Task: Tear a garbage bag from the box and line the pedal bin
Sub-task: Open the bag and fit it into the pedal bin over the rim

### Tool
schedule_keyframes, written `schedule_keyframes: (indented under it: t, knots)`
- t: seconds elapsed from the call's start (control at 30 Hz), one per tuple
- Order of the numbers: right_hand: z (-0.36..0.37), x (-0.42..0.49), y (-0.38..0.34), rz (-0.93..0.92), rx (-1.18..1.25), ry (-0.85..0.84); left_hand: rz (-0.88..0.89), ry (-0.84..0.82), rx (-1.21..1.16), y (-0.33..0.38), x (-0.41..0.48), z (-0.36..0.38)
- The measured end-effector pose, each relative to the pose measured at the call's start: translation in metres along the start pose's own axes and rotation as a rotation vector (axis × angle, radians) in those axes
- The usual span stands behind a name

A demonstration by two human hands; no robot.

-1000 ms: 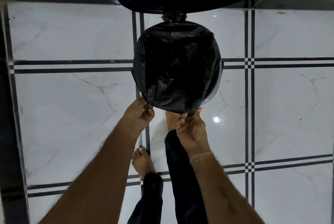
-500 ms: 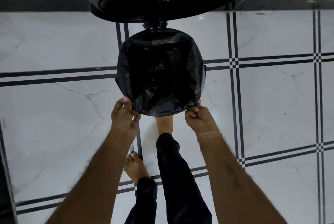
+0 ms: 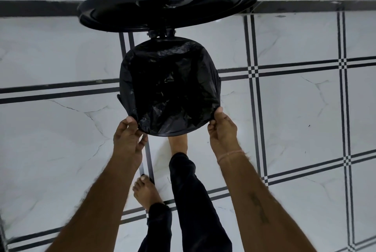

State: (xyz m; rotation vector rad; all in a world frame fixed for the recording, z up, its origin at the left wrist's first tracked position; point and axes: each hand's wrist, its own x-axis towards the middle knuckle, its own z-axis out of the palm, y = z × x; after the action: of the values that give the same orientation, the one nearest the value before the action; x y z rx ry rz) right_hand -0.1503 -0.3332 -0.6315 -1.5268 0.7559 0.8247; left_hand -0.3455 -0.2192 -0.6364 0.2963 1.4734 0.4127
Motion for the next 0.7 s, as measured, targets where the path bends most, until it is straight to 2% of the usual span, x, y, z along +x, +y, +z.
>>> schedule_keyframes:
  t: [0.1, 0.23, 0.33, 0.43, 0.7]
  knots:
    - [0.012, 0.012, 0.000, 0.117, 0.082, 0.065, -0.022, -0.002, -0.005, -0.001, 0.001, 0.000]
    - [0.024, 0.028, 0.004, 0.230, 0.020, 0.072, -0.062, 0.002, -0.080, -0.002, 0.001, 0.002]
    - [0.021, 0.020, -0.004, 0.187, 0.113, -0.078, -0.085, -0.002, -0.117, -0.001, -0.001, 0.005]
    - [0.016, 0.019, -0.023, 0.108, 0.015, -0.175, -0.103, 0.015, -0.129, 0.000, 0.000, 0.004]
    - [0.027, 0.028, -0.019, 0.134, 0.004, -0.054, -0.148, 0.015, -0.341, -0.007, 0.002, 0.001]
